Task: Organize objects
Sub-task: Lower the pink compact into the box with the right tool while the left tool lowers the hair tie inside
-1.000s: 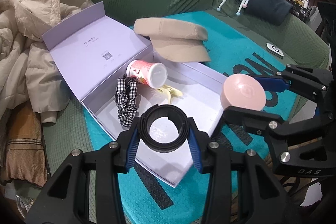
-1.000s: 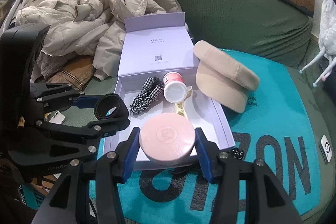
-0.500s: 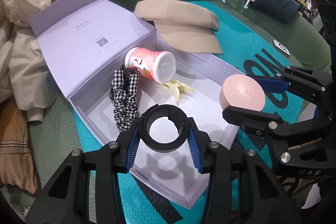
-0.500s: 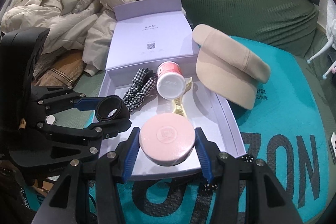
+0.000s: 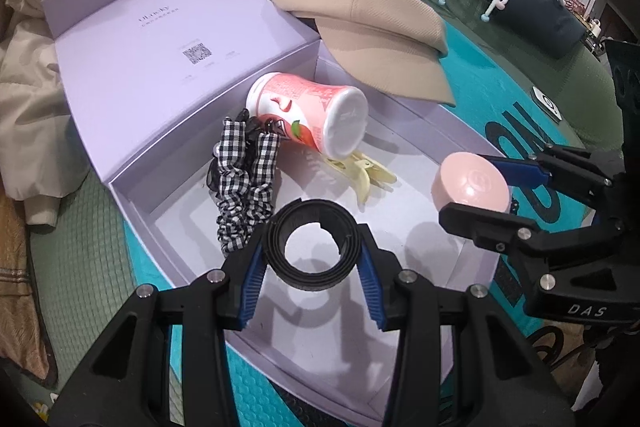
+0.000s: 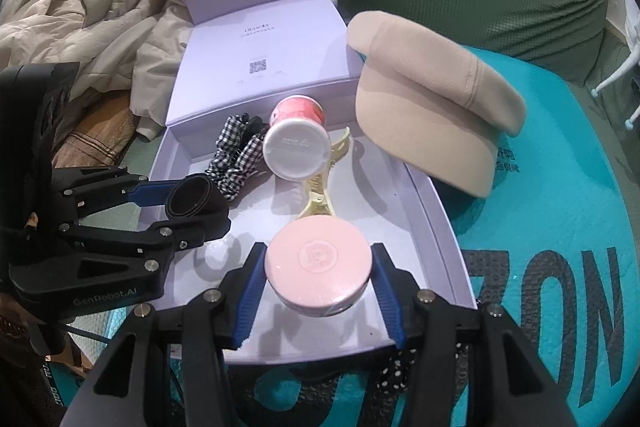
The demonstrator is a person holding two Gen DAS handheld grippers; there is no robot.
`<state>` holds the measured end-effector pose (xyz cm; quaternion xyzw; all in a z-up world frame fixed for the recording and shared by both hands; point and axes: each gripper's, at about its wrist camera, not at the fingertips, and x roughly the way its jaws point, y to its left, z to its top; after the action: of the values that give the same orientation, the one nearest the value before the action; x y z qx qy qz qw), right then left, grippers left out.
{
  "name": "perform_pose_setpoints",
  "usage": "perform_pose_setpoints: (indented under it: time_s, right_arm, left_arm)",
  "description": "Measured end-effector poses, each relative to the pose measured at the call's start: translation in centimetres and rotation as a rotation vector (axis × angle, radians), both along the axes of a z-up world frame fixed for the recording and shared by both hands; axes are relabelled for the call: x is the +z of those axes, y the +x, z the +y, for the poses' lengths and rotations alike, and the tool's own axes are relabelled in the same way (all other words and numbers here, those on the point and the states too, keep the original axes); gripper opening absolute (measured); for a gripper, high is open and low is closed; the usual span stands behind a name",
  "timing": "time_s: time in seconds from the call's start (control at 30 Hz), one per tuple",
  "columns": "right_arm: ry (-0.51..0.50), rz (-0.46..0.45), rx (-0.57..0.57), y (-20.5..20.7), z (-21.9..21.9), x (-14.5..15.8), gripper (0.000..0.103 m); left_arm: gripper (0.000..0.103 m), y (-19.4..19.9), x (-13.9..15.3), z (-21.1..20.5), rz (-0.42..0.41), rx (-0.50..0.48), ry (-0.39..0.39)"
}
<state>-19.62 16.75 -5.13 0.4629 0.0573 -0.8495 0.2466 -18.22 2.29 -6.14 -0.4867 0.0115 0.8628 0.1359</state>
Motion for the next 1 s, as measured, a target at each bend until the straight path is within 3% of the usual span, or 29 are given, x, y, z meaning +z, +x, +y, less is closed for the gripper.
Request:
perform_pose_setpoints:
  time_s: [0.5,1.0]
  right_arm:
    - [-0.040,-0.074,-0.002,-2.1,-0.8,-2.1,0.052]
    - [-0.046,-0.087,-0.011,-3.5,-1.3,-3.2,0.052]
  left_arm:
    - [0.041,-0.8,-1.3,0.7,-0.025,-0.015,-0.025]
    - [0.041,-2.5,-2.3,0.3,-0.058,0.010,-0.022]
